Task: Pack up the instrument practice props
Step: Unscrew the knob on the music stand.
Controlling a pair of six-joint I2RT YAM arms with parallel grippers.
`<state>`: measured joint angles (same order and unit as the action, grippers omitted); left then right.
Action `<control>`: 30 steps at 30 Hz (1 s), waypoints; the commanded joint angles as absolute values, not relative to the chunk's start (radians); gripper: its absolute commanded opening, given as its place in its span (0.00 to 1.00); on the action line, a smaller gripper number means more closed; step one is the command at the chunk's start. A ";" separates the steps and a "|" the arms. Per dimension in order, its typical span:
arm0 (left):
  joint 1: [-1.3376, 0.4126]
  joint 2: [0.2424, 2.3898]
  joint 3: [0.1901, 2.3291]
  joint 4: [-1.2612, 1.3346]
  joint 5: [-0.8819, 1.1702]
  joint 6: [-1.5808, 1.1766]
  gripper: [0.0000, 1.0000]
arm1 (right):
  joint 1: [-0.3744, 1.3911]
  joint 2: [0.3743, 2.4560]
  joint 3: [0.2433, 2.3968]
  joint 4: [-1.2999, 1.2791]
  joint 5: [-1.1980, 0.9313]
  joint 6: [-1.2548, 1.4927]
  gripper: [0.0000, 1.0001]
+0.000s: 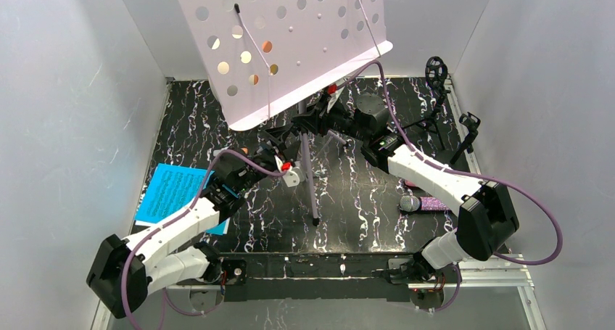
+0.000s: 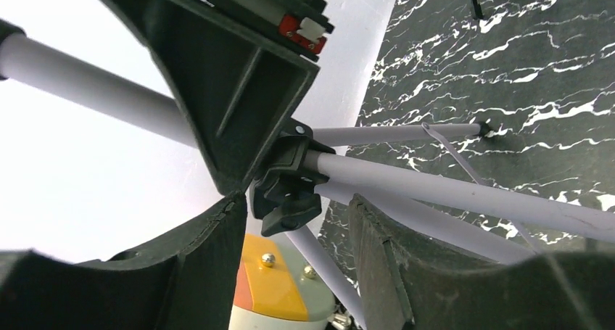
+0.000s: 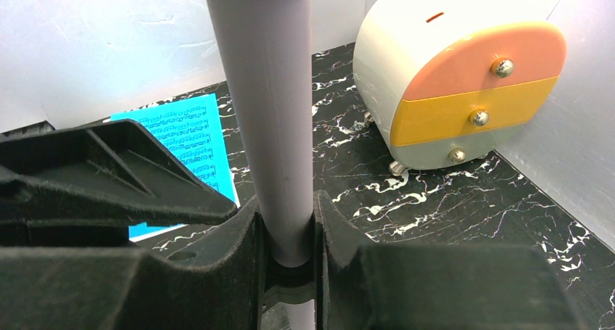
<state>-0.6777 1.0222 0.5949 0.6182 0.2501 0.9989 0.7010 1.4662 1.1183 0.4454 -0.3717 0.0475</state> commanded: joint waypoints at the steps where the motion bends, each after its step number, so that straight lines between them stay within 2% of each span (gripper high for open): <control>1: -0.695 1.037 0.600 0.668 0.257 1.122 0.50 | 0.684 1.480 1.143 0.362 -0.347 0.127 0.01; 7: -0.698 1.075 0.600 0.669 0.205 1.125 0.43 | 0.684 1.479 1.143 0.362 -0.350 0.127 0.01; 16: -0.698 1.075 0.587 0.672 0.103 1.004 0.19 | 0.684 1.476 1.140 0.363 -0.348 0.126 0.01; 21: -0.698 1.045 0.608 0.667 0.038 0.653 0.06 | 0.684 1.475 1.140 0.362 -0.349 0.127 0.01; 26: -0.698 1.013 0.647 0.602 -0.080 0.114 0.00 | 0.684 1.471 1.138 0.362 -0.346 0.127 0.01; 30: -0.697 0.993 0.671 0.491 -0.223 -0.369 0.00 | 0.684 1.475 1.140 0.364 -0.347 0.130 0.01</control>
<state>-0.7029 1.0489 0.6334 0.6182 -0.0166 0.2268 0.7025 1.4662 1.1183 0.4435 -0.3962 0.0479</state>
